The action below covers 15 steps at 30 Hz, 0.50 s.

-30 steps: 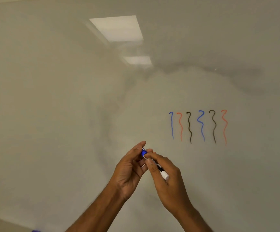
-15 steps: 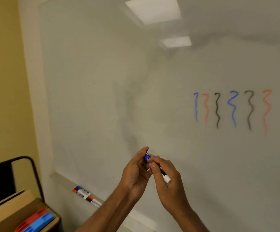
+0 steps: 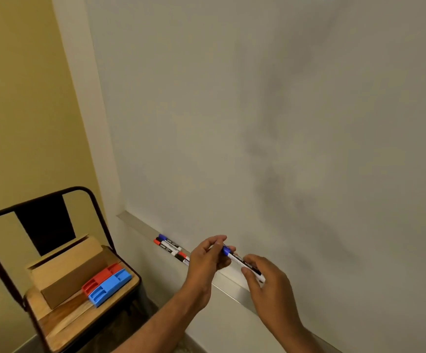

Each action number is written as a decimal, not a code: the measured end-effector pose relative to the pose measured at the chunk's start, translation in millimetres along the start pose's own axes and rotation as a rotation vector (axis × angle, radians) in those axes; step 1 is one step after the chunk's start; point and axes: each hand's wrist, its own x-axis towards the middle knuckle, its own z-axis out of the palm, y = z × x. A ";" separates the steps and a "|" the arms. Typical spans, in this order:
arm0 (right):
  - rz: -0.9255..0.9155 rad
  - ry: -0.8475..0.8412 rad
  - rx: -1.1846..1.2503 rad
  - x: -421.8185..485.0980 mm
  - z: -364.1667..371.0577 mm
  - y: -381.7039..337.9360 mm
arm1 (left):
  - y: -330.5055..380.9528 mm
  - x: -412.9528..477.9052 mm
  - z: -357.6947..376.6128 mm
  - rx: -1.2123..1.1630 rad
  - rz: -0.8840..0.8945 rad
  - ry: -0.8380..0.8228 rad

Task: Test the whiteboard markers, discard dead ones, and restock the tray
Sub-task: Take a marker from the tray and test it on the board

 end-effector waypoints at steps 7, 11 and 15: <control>0.093 -0.059 -0.081 20.1 102.7 41.3 | -64.5 62.0 -71.6 0.316 -0.003 0.049; 0.092 -0.040 -0.100 35.2 149.1 58.8 | -88.7 86.1 -112.7 0.576 0.033 0.089; 0.075 -0.059 -0.133 55.2 192.0 74.1 | -106.2 108.1 -149.9 0.866 0.049 0.049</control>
